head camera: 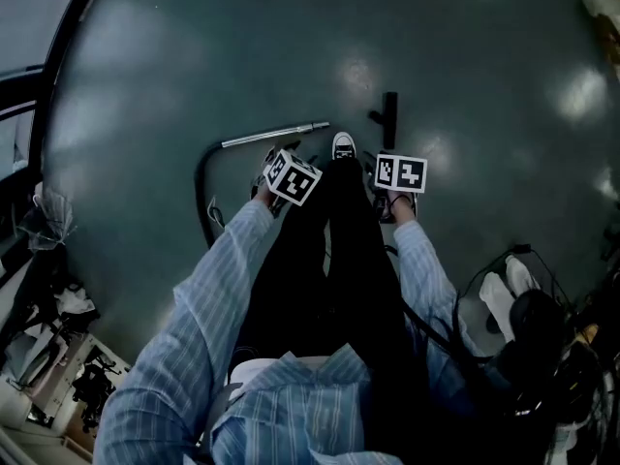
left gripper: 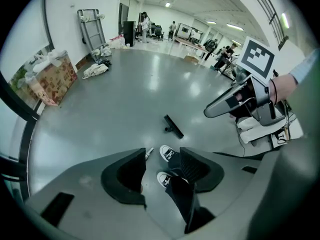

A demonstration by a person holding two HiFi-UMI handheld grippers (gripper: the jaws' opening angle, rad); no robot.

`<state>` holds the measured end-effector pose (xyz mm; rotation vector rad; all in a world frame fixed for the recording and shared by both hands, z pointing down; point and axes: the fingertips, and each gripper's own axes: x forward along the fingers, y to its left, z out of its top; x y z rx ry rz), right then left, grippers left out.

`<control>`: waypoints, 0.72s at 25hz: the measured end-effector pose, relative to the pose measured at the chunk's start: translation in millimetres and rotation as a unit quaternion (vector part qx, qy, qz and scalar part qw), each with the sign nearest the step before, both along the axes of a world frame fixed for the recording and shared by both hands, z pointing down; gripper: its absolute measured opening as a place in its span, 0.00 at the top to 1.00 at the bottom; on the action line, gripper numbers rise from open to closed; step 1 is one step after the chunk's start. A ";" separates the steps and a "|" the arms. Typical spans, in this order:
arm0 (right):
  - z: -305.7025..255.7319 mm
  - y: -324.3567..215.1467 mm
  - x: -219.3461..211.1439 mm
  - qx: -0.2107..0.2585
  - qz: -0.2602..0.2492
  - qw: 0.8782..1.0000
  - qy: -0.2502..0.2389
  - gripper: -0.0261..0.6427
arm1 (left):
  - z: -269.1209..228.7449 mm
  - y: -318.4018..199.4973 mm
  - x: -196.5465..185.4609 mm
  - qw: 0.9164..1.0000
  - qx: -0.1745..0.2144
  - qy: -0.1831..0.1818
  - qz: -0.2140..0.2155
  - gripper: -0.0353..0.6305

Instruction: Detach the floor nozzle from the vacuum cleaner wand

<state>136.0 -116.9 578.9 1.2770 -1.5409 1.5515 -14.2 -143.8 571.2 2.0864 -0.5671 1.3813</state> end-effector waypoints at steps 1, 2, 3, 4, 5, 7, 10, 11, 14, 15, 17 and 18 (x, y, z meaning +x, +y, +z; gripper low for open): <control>-11.0 0.0 -1.6 0.002 0.003 1.000 -0.001 0.64 | -13.2 2.3 -0.4 1.000 0.003 0.006 -0.004 0.63; -23.1 -1.3 -2.6 0.005 0.005 1.000 -0.001 0.64 | -27.2 3.7 -0.1 1.000 0.006 0.014 -0.009 0.63; -35.6 -3.5 -2.7 0.010 0.007 1.000 -0.002 0.64 | -40.9 4.6 0.6 1.000 0.009 0.022 -0.017 0.63; -47.5 -5.3 -2.4 0.015 0.008 1.000 -0.001 0.64 | -53.1 6.4 1.2 0.999 0.010 0.028 -0.024 0.63; -58.3 -5.7 -2.1 0.020 0.009 1.000 0.000 0.64 | -63.5 9.8 1.1 0.999 0.011 0.034 -0.031 0.63; -77.5 -2.3 -2.9 0.032 0.014 0.999 0.005 0.64 | -80.7 19.5 -1.8 0.998 0.016 0.043 -0.043 0.63; -110.6 -2.7 -4.7 0.053 0.022 0.998 0.011 0.64 | -109.5 24.7 -4.8 0.996 0.034 0.060 -0.059 0.63; -121.6 -5.2 -4.3 0.060 0.023 0.998 0.013 0.64 | -119.3 23.0 -3.8 0.995 0.041 0.066 -0.064 0.63; -147.5 -8.1 -5.0 0.078 0.028 0.996 0.015 0.64 | -145.1 17.8 -0.1 0.991 0.062 0.085 -0.080 0.63; -154.4 -6.9 -7.0 0.082 0.031 0.996 0.015 0.64 | -152.9 16.3 0.1 0.990 0.070 0.092 -0.085 0.63; -167.0 -2.5 -13.2 0.089 0.039 0.995 0.010 0.64 | -168.4 13.1 -0.2 0.986 0.086 0.107 -0.097 0.63; -172.8 0.7 -16.8 0.092 0.043 0.995 0.007 0.64 | -175.9 12.1 -0.5 0.983 0.095 0.115 -0.104 0.63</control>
